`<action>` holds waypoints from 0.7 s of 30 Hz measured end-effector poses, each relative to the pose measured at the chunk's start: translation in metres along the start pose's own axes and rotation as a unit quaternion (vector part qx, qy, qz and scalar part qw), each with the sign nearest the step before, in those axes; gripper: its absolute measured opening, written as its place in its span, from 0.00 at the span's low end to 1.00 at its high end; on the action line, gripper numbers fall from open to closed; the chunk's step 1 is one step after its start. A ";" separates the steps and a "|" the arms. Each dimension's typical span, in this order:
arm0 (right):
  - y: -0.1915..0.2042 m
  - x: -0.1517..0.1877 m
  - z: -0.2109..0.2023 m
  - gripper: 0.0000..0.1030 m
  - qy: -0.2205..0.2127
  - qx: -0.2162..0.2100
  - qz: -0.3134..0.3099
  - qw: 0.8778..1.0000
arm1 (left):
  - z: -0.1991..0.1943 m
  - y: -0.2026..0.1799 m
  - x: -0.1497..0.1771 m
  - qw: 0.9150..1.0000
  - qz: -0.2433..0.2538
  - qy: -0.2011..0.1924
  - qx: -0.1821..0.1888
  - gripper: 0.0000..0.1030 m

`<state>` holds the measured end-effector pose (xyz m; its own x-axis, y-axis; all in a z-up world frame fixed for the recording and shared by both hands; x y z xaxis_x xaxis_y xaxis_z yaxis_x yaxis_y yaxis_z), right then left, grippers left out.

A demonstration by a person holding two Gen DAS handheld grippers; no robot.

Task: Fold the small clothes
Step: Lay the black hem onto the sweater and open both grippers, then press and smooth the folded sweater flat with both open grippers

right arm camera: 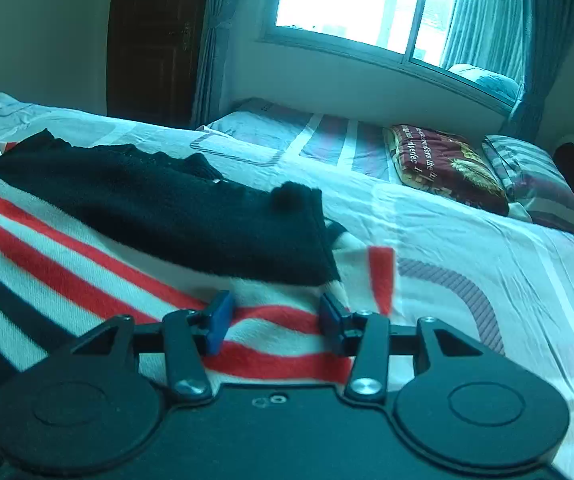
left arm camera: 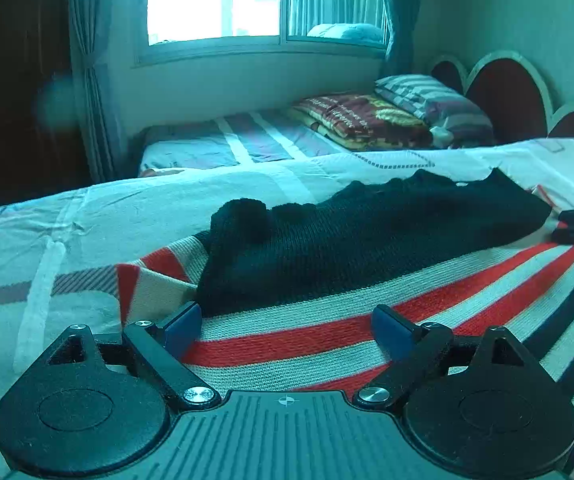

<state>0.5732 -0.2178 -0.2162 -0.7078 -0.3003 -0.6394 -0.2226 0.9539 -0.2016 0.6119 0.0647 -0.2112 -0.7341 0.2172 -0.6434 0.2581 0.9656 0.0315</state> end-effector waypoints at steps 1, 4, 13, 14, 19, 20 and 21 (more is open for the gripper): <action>0.004 -0.005 -0.003 0.44 -0.001 0.010 0.004 1.000 | -0.001 -0.005 -0.003 1.000 0.010 0.002 -0.016 0.89; 0.027 -0.019 -0.029 0.42 -0.045 -0.011 0.017 0.999 | -0.031 -0.031 -0.014 0.999 0.032 -0.040 -0.015 0.90; 0.096 -0.004 -0.022 0.45 -0.016 -0.041 -0.071 0.997 | -0.018 -0.110 0.004 0.996 0.085 -0.003 0.029 0.90; 0.083 0.000 -0.025 0.45 -0.012 -0.026 -0.061 0.998 | -0.021 -0.100 0.010 0.997 0.066 -0.007 0.035 0.90; 0.004 0.043 -0.043 0.45 0.014 0.018 0.015 1.000 | -0.039 -0.029 0.040 1.000 0.002 -0.002 -0.003 0.92; -0.003 0.046 -0.048 0.46 0.014 0.021 0.033 0.999 | -0.043 -0.024 0.042 1.000 -0.006 -0.001 -0.004 0.92; -0.008 0.049 -0.057 0.45 0.010 0.011 0.053 0.998 | -0.047 -0.024 0.041 1.000 -0.004 -0.002 -0.016 0.92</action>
<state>0.5025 -0.2400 -0.2036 -0.7394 -0.1976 -0.6437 -0.1317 0.9800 -0.1495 0.5460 0.0572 -0.2019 -0.7339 0.2091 -0.6463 0.2326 0.9713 0.0502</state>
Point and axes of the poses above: each gripper's, at about its wrist camera, not at the fingertips, and z roughly the way its jaws point, y to its left, x to its underside, the point moved 8 cm from there along z, roughly the way its jaws point, and after that the axes turned 12 degrees about y, right-handed, at the moved point
